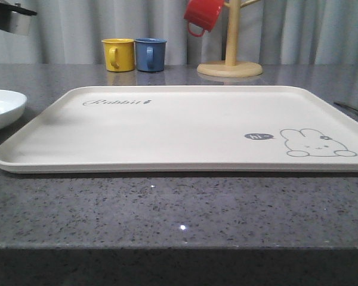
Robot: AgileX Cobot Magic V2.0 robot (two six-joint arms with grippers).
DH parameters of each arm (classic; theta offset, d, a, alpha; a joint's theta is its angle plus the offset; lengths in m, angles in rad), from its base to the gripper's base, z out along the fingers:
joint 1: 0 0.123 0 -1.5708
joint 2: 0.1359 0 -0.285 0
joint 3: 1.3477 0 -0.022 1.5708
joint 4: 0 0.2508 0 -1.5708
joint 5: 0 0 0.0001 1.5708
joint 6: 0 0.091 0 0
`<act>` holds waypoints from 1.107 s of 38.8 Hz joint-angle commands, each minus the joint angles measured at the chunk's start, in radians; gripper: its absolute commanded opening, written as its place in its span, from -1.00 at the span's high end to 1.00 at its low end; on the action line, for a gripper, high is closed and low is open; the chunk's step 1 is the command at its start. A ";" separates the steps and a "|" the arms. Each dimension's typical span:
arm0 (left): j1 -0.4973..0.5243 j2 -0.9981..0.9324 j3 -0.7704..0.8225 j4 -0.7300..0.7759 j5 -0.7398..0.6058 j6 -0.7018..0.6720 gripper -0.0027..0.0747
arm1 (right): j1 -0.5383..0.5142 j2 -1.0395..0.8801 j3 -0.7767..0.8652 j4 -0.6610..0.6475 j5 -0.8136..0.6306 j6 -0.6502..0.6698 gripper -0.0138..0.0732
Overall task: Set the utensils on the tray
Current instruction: 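Grasp the rim of the white plate with the left gripper, then carry the white plate onto the tray and lower it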
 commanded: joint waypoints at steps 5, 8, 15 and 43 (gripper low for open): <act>-0.005 -0.084 -0.126 0.007 0.065 -0.011 0.98 | -0.006 0.011 -0.034 -0.009 -0.078 -0.008 -0.68; -0.017 -0.101 -0.190 0.011 0.099 -0.024 0.98 | -0.006 0.011 -0.034 -0.009 -0.078 -0.008 -0.68; -0.133 -0.105 -0.332 0.033 0.136 -0.064 0.98 | -0.006 0.011 -0.034 -0.009 -0.078 -0.008 -0.68; -0.584 0.136 -0.426 0.083 0.109 -0.098 0.98 | -0.006 0.011 -0.034 -0.009 -0.078 -0.008 -0.68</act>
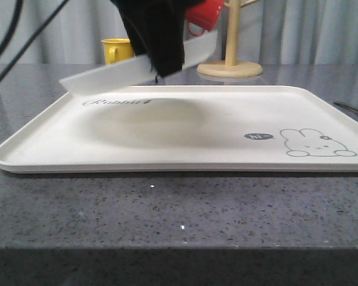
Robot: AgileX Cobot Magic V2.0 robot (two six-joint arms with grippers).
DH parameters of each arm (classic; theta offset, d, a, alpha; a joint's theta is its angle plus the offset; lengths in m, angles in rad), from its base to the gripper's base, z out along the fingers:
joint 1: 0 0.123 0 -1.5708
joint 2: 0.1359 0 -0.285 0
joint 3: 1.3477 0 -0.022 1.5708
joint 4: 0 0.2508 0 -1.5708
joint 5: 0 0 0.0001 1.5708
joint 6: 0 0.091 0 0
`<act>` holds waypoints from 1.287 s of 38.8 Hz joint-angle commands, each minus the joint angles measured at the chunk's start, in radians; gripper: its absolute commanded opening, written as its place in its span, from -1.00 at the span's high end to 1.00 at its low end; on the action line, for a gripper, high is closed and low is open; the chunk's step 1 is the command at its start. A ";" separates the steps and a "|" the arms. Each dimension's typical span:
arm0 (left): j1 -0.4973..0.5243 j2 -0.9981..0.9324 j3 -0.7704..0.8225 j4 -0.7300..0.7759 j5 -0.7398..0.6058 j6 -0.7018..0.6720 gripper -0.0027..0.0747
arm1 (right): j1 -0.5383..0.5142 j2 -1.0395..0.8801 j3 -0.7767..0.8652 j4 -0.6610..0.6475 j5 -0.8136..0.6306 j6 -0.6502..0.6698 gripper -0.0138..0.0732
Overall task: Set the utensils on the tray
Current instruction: 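Carry the white plate onto the tray and lower it, then open the left gripper and lift it away from the plate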
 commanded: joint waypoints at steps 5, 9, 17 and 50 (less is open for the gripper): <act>-0.002 0.041 -0.030 0.053 0.025 -0.015 0.98 | -0.006 0.011 -0.034 -0.009 -0.078 -0.008 -0.68; -0.002 0.059 -0.030 0.054 0.007 -0.015 0.98 | -0.006 0.011 -0.034 -0.009 -0.078 -0.008 -0.68; -0.002 0.070 -0.030 0.011 0.006 -0.015 0.96 | -0.006 0.011 -0.034 -0.009 -0.078 -0.008 -0.68; 0.267 -0.098 -0.099 -0.196 -0.051 -0.069 0.97 | -0.006 0.011 -0.034 -0.009 -0.078 -0.008 -0.68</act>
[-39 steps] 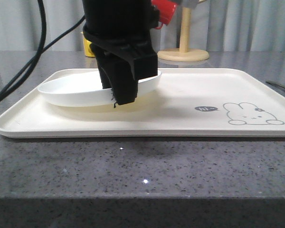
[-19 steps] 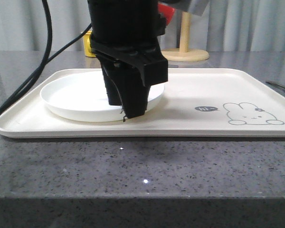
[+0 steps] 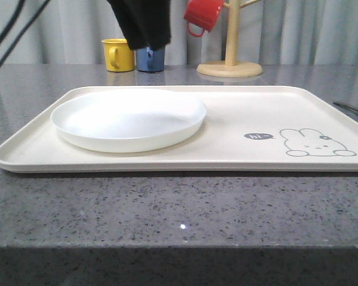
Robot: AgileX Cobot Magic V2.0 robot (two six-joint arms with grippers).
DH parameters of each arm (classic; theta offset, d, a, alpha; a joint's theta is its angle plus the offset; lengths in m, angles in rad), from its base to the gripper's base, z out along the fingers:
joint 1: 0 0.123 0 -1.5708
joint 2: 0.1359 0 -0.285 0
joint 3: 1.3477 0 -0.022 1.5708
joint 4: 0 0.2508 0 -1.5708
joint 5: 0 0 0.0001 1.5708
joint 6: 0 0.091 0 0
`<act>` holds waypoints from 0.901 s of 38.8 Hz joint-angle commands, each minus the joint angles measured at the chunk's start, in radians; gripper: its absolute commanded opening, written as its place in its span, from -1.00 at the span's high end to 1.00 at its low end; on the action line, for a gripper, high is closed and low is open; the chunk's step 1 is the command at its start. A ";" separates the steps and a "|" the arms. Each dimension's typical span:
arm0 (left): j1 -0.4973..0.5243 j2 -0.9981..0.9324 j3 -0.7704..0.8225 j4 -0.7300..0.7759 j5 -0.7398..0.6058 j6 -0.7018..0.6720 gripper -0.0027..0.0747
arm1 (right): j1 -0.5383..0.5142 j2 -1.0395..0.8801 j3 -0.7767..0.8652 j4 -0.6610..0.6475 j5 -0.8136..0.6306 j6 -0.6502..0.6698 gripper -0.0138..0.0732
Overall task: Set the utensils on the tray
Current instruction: 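Open the left gripper and lift it away from the plate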
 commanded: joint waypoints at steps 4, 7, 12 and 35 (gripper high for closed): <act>0.161 -0.141 0.079 -0.073 -0.100 -0.016 0.98 | -0.006 0.011 -0.034 -0.009 -0.080 -0.008 -0.68; 0.241 -0.202 0.162 -0.092 -0.151 -0.016 0.98 | -0.006 0.011 -0.034 -0.009 -0.080 -0.008 -0.68; 0.362 -0.341 0.343 -0.132 -0.281 -0.016 0.98 | -0.006 0.011 -0.034 -0.009 -0.080 -0.008 -0.68; 0.482 -1.249 1.168 -0.143 -0.881 -0.016 0.98 | -0.006 0.011 -0.034 -0.009 -0.080 -0.008 -0.68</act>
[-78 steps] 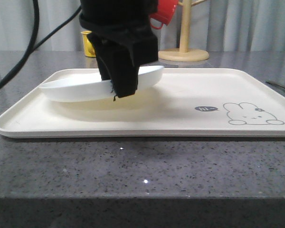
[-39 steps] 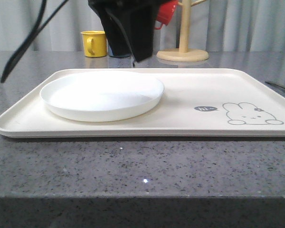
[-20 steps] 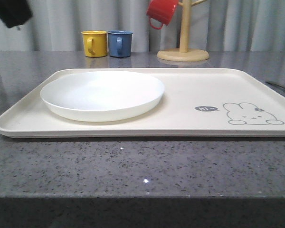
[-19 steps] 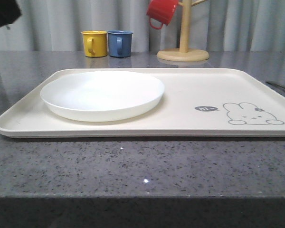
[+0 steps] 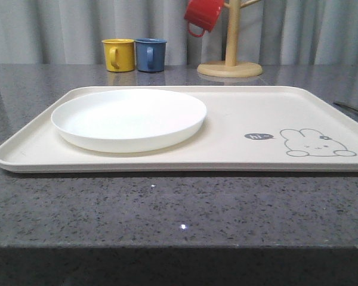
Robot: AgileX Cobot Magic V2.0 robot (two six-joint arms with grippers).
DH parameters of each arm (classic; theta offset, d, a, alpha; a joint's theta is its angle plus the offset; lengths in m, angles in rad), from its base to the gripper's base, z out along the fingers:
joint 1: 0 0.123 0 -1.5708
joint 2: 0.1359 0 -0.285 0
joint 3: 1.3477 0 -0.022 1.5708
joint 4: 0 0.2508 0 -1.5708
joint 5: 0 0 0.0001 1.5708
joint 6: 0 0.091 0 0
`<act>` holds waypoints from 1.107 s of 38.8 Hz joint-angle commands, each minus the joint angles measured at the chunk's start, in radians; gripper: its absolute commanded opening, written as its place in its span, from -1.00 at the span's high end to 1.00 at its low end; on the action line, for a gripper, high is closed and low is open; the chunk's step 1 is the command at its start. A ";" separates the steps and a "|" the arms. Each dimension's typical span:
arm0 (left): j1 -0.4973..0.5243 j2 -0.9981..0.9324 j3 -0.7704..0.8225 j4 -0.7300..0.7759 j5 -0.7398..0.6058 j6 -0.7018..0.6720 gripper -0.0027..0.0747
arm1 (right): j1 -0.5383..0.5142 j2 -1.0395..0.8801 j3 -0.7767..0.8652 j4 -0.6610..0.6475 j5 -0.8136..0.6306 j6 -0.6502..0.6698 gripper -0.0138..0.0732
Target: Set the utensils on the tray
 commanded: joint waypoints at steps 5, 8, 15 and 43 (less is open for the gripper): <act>0.000 -0.181 0.066 -0.010 -0.140 -0.009 0.98 | -0.006 0.011 -0.034 -0.009 -0.080 -0.008 -0.68; 0.000 -0.211 0.075 -0.010 -0.149 -0.009 0.98 | -0.006 0.011 -0.034 -0.009 -0.080 -0.008 -0.68; 0.000 -0.215 0.075 -0.010 -0.147 -0.009 0.98 | -0.006 0.011 -0.034 -0.009 -0.080 -0.008 -0.68; 0.000 -0.215 0.075 -0.010 -0.147 -0.009 0.98 | -0.006 0.172 -0.129 0.000 0.006 -0.008 -0.36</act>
